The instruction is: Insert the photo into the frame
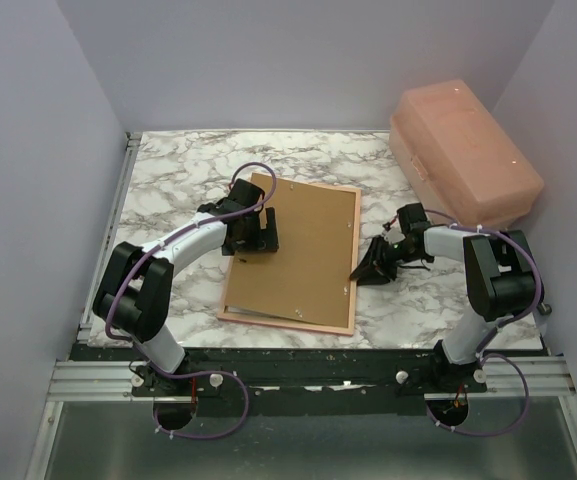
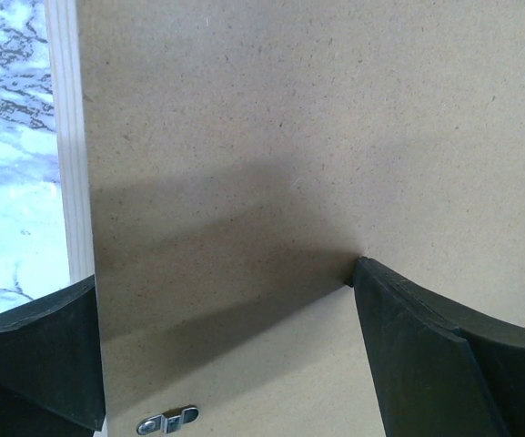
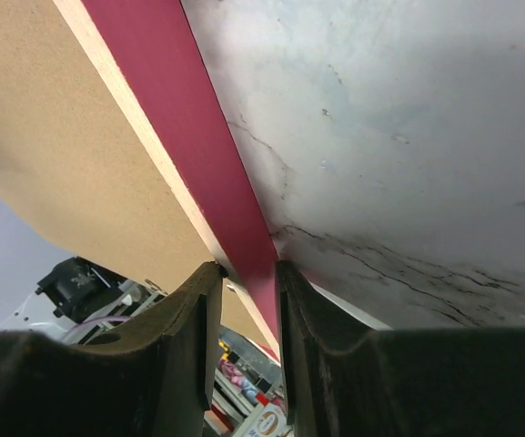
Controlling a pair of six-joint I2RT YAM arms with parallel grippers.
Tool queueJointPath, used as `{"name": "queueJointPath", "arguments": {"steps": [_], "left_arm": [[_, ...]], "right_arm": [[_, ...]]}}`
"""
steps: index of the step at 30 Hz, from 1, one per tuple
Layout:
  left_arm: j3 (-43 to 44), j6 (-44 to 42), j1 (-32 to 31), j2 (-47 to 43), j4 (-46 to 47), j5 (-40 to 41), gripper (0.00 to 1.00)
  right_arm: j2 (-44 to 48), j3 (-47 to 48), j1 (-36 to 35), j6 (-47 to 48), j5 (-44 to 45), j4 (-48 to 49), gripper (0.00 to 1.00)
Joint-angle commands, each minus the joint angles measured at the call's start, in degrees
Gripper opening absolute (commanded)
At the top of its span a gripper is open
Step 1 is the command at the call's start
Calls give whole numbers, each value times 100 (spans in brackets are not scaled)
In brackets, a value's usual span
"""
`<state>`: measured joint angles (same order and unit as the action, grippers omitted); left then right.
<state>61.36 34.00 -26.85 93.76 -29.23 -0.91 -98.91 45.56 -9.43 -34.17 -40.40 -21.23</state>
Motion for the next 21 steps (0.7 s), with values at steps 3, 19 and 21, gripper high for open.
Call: {"name": "queueJointPath", "arguments": {"steps": [3,19,21], "left_arm": [[5,-491,-108,58,-1010,162,98],[73,-412,-213,78,-1106,214,98],[94,-412,-224,56,-1135,214,98]], "right_arm": [[14,201,-255,310,1007,-468,42],[-421,963,-1382,33,3713,-1400,34],[-516,1001,-1491,26,3969,-1499,30]]}}
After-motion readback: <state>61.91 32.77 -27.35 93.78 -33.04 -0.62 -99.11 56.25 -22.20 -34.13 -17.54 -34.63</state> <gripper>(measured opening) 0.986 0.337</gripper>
